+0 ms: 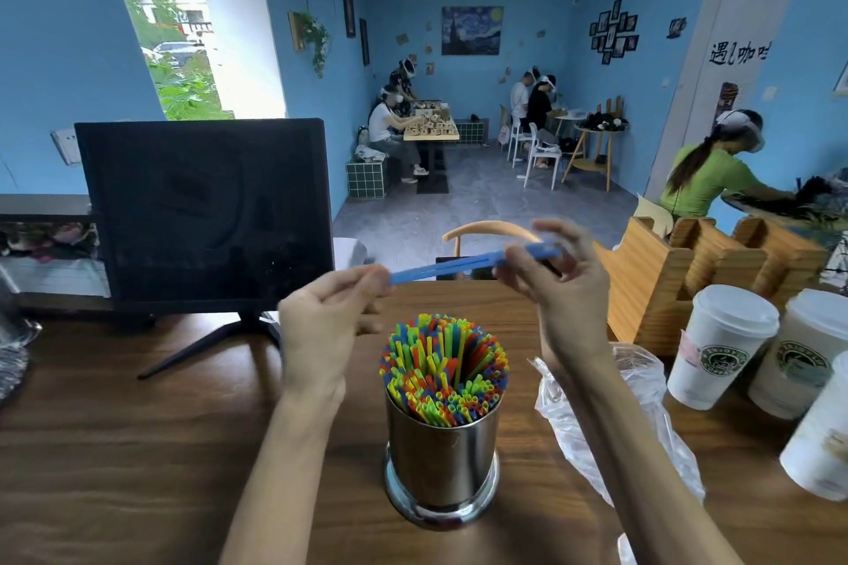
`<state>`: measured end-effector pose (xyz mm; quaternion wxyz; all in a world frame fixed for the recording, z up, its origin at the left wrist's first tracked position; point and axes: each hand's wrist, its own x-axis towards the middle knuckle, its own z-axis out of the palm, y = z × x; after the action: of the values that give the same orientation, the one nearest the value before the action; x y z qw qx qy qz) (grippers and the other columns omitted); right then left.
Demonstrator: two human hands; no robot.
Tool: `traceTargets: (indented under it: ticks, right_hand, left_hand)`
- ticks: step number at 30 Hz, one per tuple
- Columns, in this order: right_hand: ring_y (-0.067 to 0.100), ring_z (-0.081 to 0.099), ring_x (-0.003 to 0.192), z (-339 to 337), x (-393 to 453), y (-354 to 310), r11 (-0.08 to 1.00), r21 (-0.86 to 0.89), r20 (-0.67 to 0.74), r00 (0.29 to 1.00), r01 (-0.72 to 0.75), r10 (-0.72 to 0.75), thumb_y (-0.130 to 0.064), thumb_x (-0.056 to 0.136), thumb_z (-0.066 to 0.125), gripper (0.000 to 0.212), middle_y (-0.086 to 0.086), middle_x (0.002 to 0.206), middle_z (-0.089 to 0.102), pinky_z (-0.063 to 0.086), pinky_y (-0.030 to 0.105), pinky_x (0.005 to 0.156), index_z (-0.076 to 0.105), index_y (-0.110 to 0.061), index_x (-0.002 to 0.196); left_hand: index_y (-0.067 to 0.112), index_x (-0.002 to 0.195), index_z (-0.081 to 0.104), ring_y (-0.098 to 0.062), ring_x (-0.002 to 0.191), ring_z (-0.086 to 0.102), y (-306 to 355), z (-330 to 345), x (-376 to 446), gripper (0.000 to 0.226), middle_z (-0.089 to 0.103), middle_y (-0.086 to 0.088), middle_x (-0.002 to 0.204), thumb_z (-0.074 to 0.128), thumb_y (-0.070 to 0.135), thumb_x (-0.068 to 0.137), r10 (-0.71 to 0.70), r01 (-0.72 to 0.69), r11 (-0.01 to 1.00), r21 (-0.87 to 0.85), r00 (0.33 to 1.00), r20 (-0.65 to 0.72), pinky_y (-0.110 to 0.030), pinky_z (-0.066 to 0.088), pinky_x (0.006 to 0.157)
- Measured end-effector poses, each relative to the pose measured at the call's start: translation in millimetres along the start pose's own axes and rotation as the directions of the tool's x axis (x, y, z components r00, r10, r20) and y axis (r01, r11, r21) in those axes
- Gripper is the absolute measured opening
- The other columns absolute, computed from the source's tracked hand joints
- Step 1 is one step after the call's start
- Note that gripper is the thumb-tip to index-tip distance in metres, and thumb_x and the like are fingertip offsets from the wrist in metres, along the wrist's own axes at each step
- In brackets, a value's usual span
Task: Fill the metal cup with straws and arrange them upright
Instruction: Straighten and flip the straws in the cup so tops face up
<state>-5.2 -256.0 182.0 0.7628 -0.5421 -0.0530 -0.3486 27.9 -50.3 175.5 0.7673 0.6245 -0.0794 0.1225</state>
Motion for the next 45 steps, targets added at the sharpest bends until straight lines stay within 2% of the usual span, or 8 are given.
traceTargets:
  ticks: [5,10,16,27,30,37,40,45]
  right_hand:
    - [0.010,0.068,0.072,-15,-5,19,0.898,-0.441,0.345,0.923,-0.002,0.172,-0.019,0.072,0.086,0.017,-0.001,0.075,0.073,0.054,0.021,0.068,0.076,-0.012,0.084]
    - [0.003,0.065,0.074,-10,-10,34,0.691,-0.706,0.460,0.843,0.157,0.278,-0.036,0.076,0.088,0.017,-0.006,0.078,0.072,0.051,0.024,0.069,0.072,-0.031,0.074]
    - [-0.005,0.066,0.083,-6,-9,28,0.662,-0.720,0.526,0.787,0.209,0.323,-0.043,0.082,0.080,0.006,-0.019,0.081,0.074,0.048,0.014,0.072,0.075,-0.042,0.082]
    - [0.002,0.063,0.103,-17,-11,45,0.645,-0.742,0.476,0.822,0.184,0.312,-0.077,0.074,0.061,0.034,-0.027,0.098,0.068,0.046,0.055,0.099,0.067,-0.049,0.093]
    - [0.003,0.067,0.098,-16,-14,46,0.716,-0.681,0.482,0.830,0.153,0.281,-0.060,0.081,0.067,0.025,-0.021,0.097,0.070,0.051,0.052,0.094,0.063,-0.041,0.097]
    - [-0.001,0.067,0.087,-16,-12,47,0.717,-0.690,0.430,0.855,0.102,0.292,-0.028,0.085,0.079,0.006,-0.016,0.085,0.073,0.050,0.020,0.080,0.073,-0.029,0.083]
    - [0.000,0.067,0.088,-15,-13,52,0.714,-0.695,0.414,0.858,0.083,0.304,-0.031,0.087,0.077,0.006,-0.015,0.086,0.073,0.048,0.019,0.079,0.072,-0.030,0.085]
    - [0.000,0.066,0.088,-12,-13,55,0.707,-0.701,0.415,0.859,0.092,0.300,-0.031,0.088,0.077,0.007,-0.017,0.086,0.071,0.047,0.021,0.080,0.070,-0.032,0.084]
  left_hand:
    - [0.002,0.107,0.074,-0.009,0.063,0.072,11,-7,11,0.023,0.077,-0.005,0.076,0.078,0.009,0.085,-0.007,-0.022,0.991,-0.130,0.977,-0.212,-0.018,0.058,0.058]
    - [0.028,0.100,0.075,-0.019,0.076,0.077,22,15,0,0.027,0.079,-0.007,0.084,0.080,0.006,0.085,0.262,-0.269,0.963,-0.003,0.941,-0.215,-0.035,0.064,0.067]
    - [0.035,0.092,0.078,-0.007,0.078,0.075,1,27,-6,0.023,0.078,0.013,0.083,0.084,0.016,0.081,0.384,-0.411,0.877,0.248,0.911,0.152,-0.038,0.062,0.074]
    - [0.050,0.109,0.074,0.002,0.136,0.042,-30,10,1,0.023,0.058,0.025,0.137,0.054,0.052,0.100,-0.086,-0.347,0.763,0.546,0.782,0.618,-0.038,0.035,0.116]
    - [0.049,0.123,0.067,-0.001,0.145,0.031,-26,7,2,0.027,0.052,0.017,0.148,0.052,0.041,0.102,-0.110,-0.373,0.750,0.546,0.743,0.660,-0.032,0.026,0.120]
    - [0.043,0.087,0.077,-0.011,0.112,0.051,-7,-15,1,0.024,0.061,0.020,0.100,0.086,0.054,0.068,-0.111,-0.429,0.733,0.528,0.691,0.715,-0.041,0.047,0.099]
    - [0.048,0.096,0.072,-0.007,0.109,0.051,3,-24,-4,0.039,0.061,0.021,0.104,0.089,0.056,0.062,-0.291,-0.472,0.634,0.612,0.588,0.755,-0.034,0.047,0.095]
    - [0.035,0.091,0.068,-0.004,0.087,0.054,1,-18,-11,0.043,0.058,0.015,0.089,0.095,0.041,0.059,-0.227,-0.519,0.578,0.630,0.639,0.735,-0.027,0.048,0.080]
